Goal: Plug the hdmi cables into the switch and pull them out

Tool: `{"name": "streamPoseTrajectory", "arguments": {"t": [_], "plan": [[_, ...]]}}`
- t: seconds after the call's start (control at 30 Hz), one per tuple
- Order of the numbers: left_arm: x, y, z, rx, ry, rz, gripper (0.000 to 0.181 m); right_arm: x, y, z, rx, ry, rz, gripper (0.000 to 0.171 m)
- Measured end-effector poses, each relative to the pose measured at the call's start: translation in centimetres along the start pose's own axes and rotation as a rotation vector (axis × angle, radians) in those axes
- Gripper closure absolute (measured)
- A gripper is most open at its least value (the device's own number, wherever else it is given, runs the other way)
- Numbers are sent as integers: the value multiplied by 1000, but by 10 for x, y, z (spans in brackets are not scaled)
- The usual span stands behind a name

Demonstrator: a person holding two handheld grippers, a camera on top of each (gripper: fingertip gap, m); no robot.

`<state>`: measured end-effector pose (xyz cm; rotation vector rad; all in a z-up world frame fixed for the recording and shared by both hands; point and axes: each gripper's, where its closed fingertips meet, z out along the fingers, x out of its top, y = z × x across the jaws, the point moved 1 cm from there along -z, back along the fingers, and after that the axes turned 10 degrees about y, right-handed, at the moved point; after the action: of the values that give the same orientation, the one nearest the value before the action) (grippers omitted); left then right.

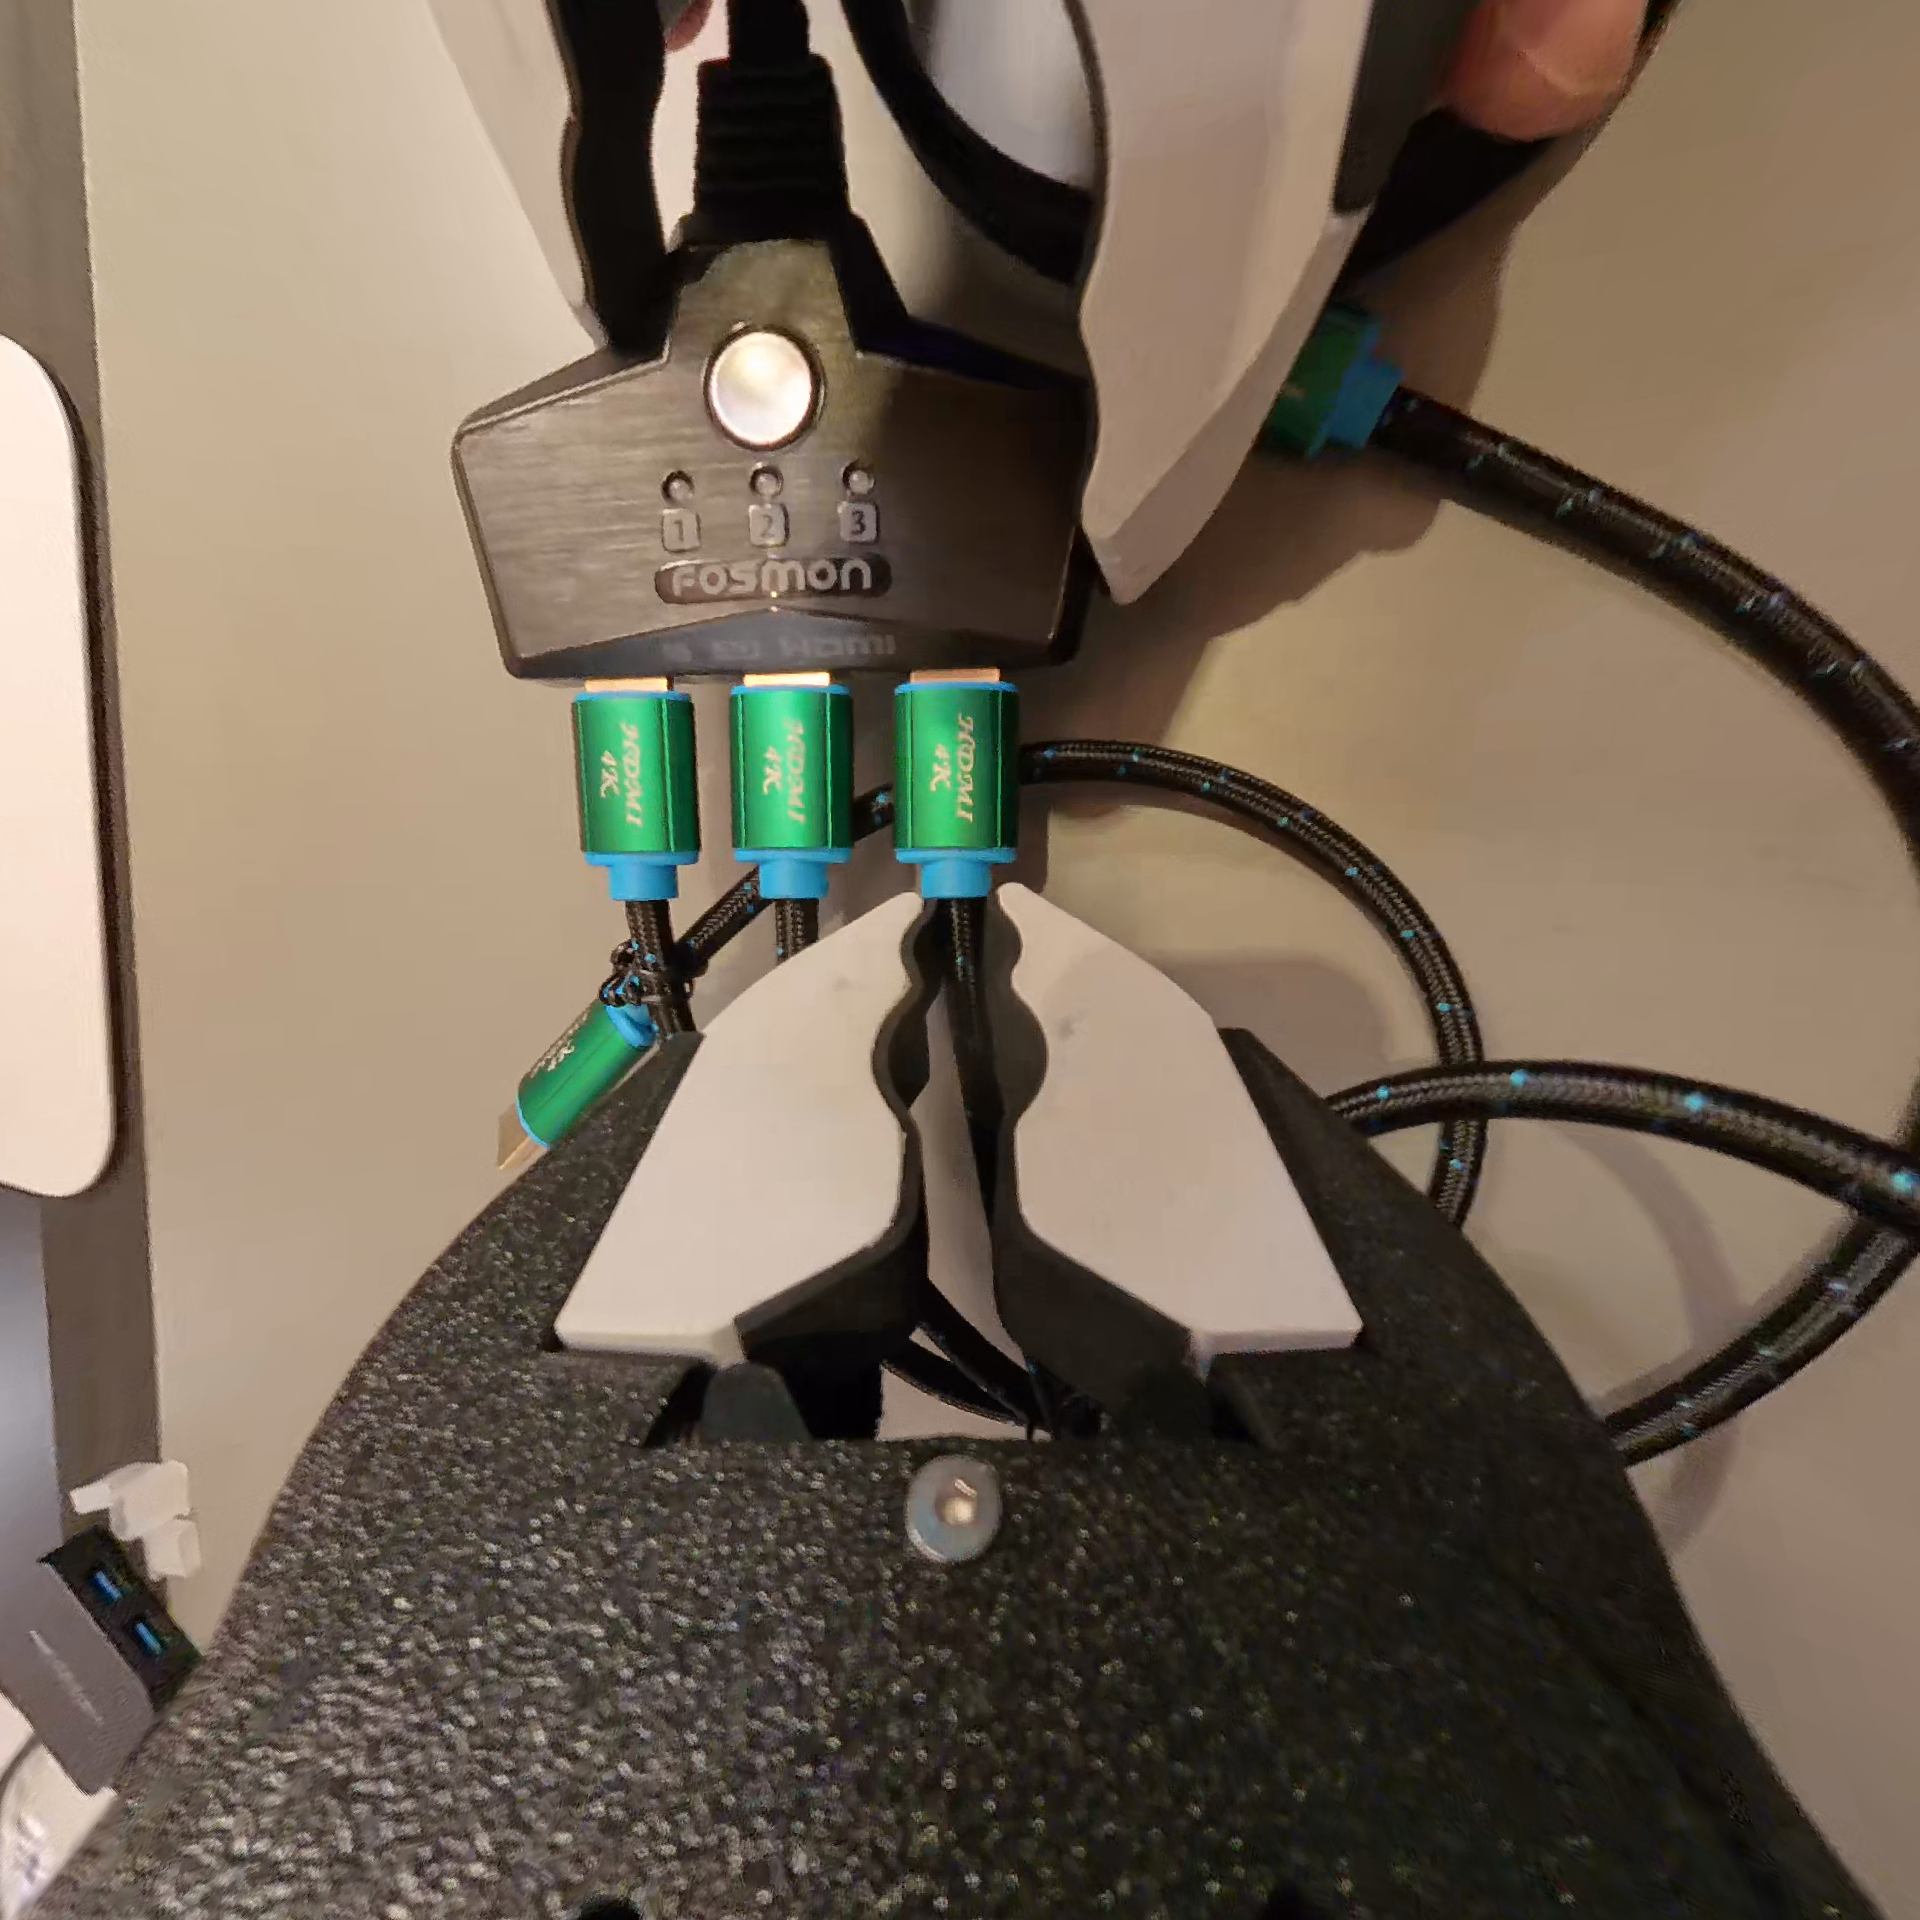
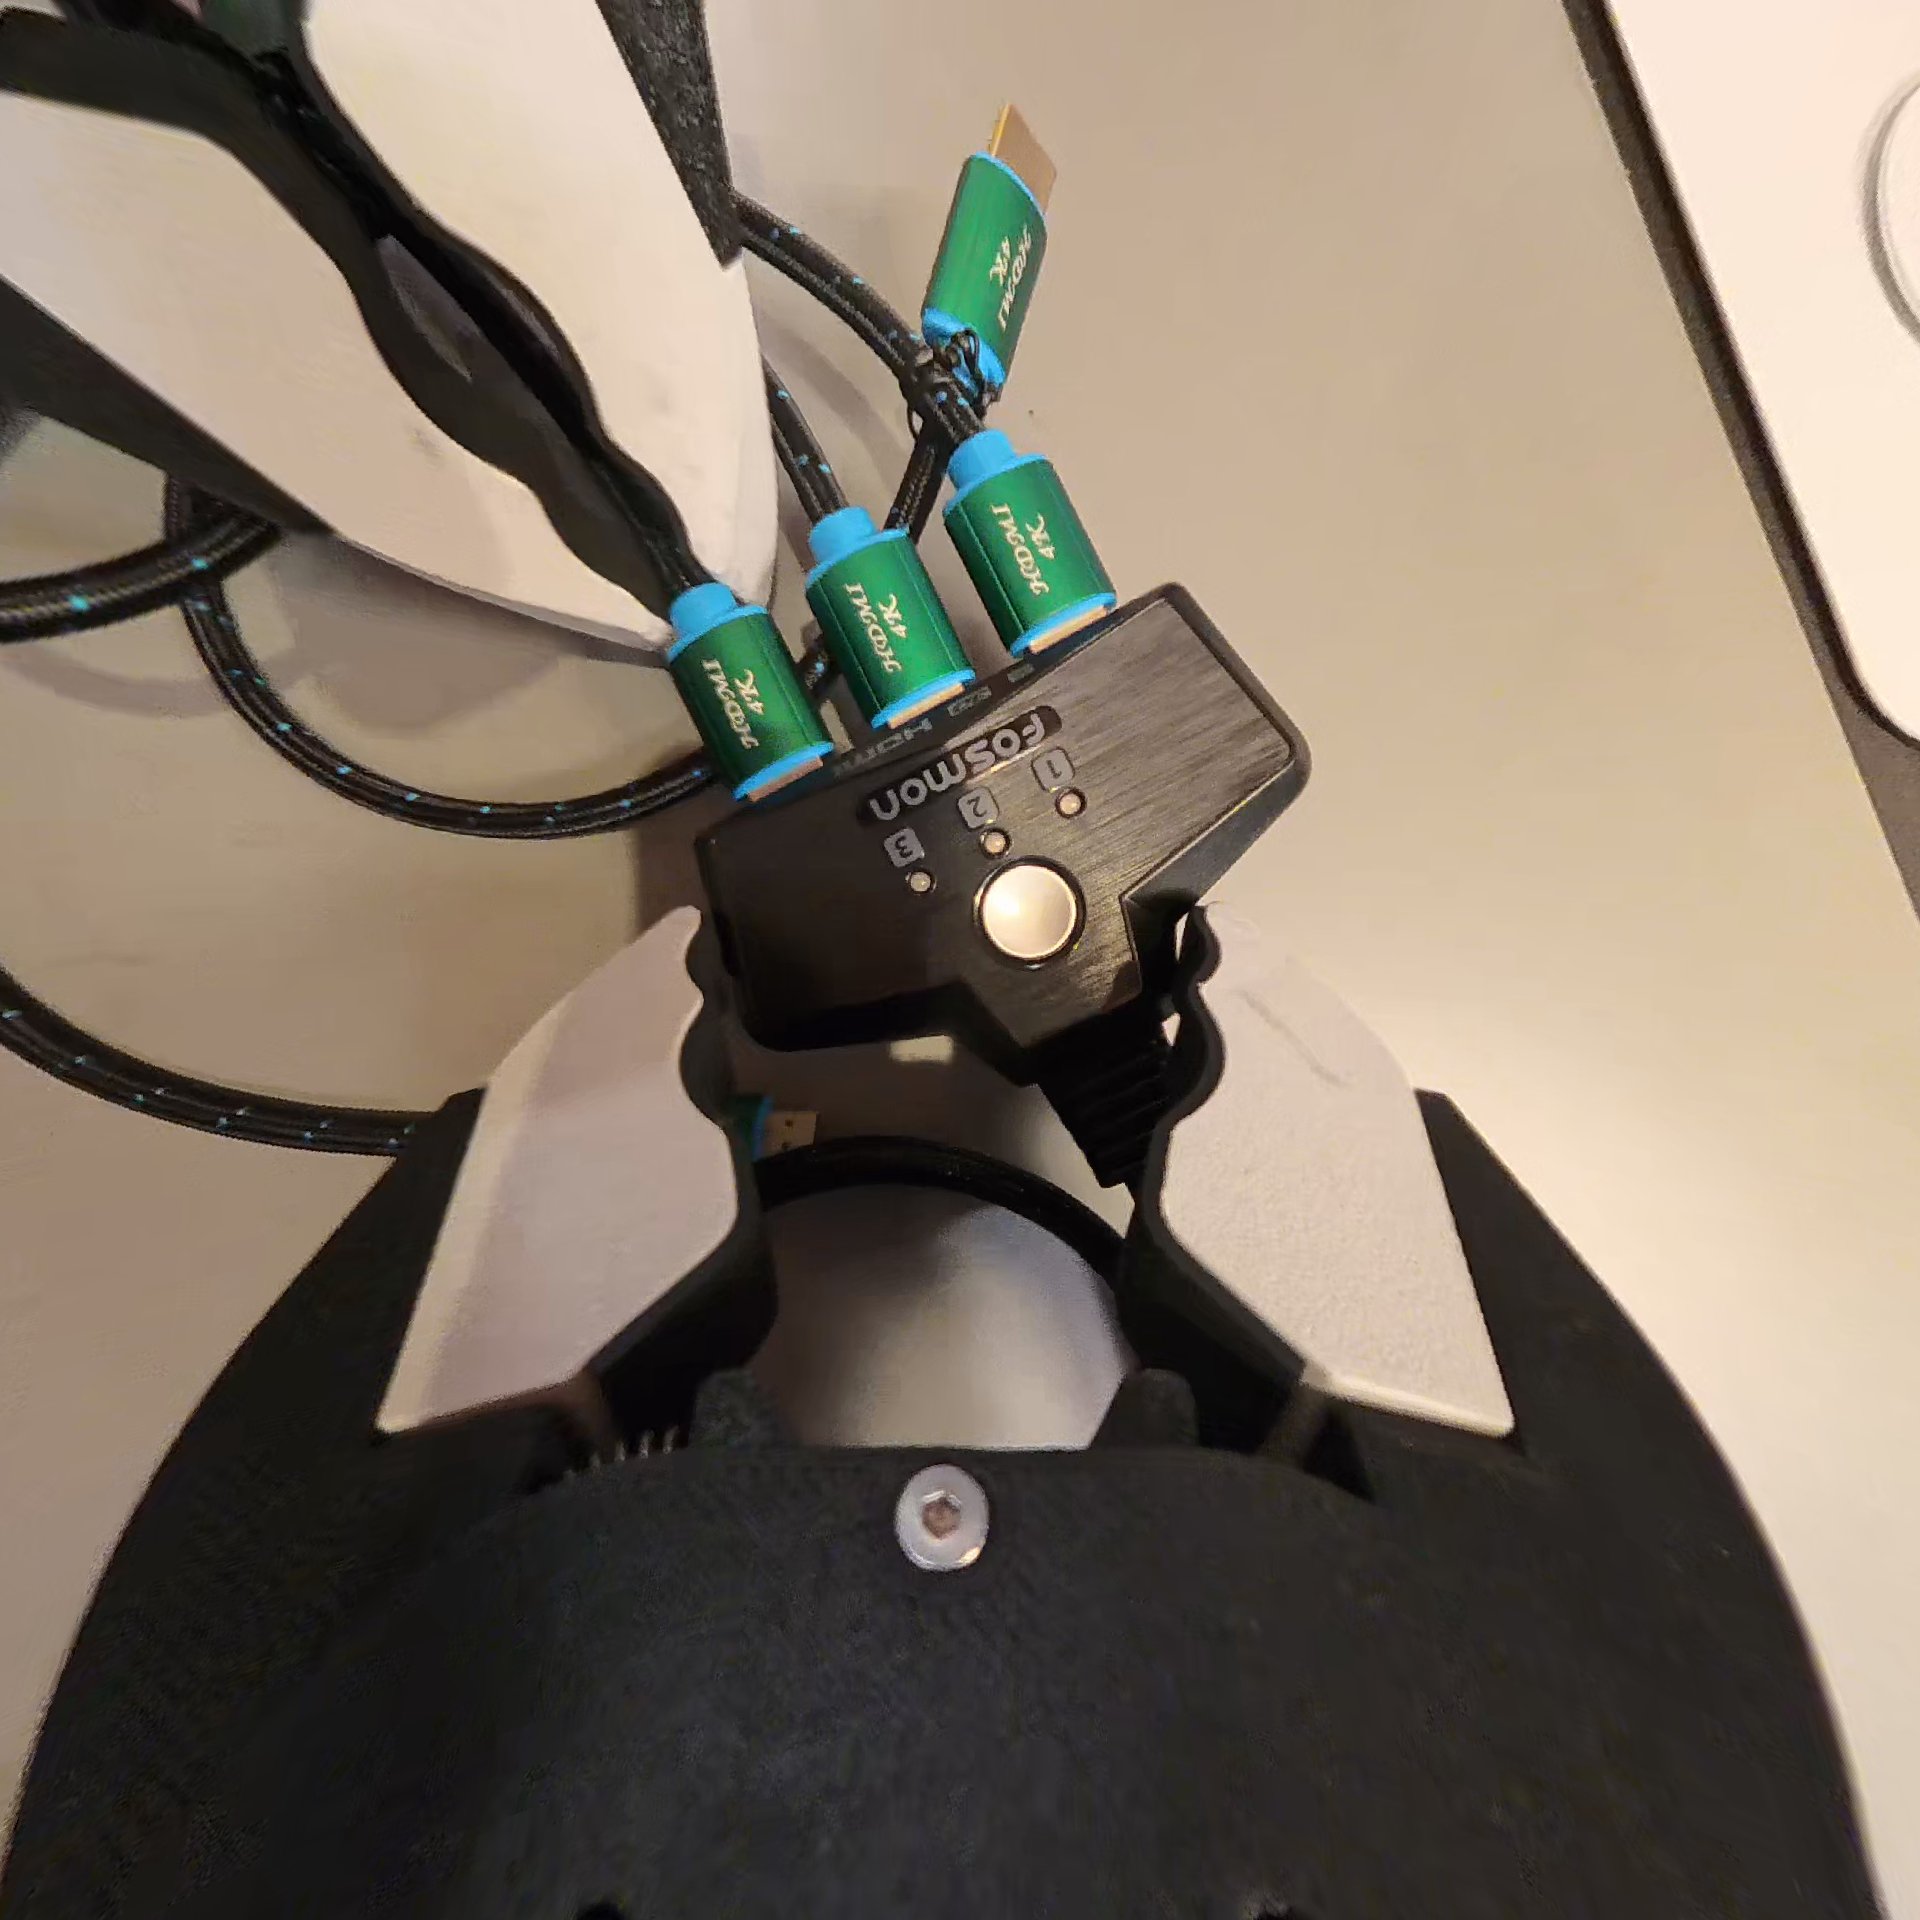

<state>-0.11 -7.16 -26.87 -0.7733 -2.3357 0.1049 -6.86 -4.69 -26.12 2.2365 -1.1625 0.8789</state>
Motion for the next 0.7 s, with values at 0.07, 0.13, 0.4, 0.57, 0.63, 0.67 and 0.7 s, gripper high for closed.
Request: {"name": "streamPoseTrajectory", "arguments": {"t": [0.07, 0.13, 0.4, 0.57, 0.63, 0.67, 0.7], "plan": [[-1, 0, 3, 8, 14, 44, 174, -2, 0, 1, -13, -19, -3, 88], [-1, -1, 6, 22, 38, 83, 174, -4, 1, 1, -29, -32, -9, 88], [9, -2, -1, 46, 207, 79, 155, -5, 0, 1, -34, -26, -5, 88], [24, -15, -36, 152, 429, 21, 143, -2, 1, 0, -54, -17, -25, 88], [23, -24, -57, 218, 526, -24, 143, -1, 2, -1, -67, -14, -35, 89], [20, -31, -67, 256, 562, -55, 143, 1, 2, -2, -73, -12, -40, 89], [16, -37, -77, 293, 595, -93, 144, 2, 3, -3, -82, -9, -46, 89]]}}
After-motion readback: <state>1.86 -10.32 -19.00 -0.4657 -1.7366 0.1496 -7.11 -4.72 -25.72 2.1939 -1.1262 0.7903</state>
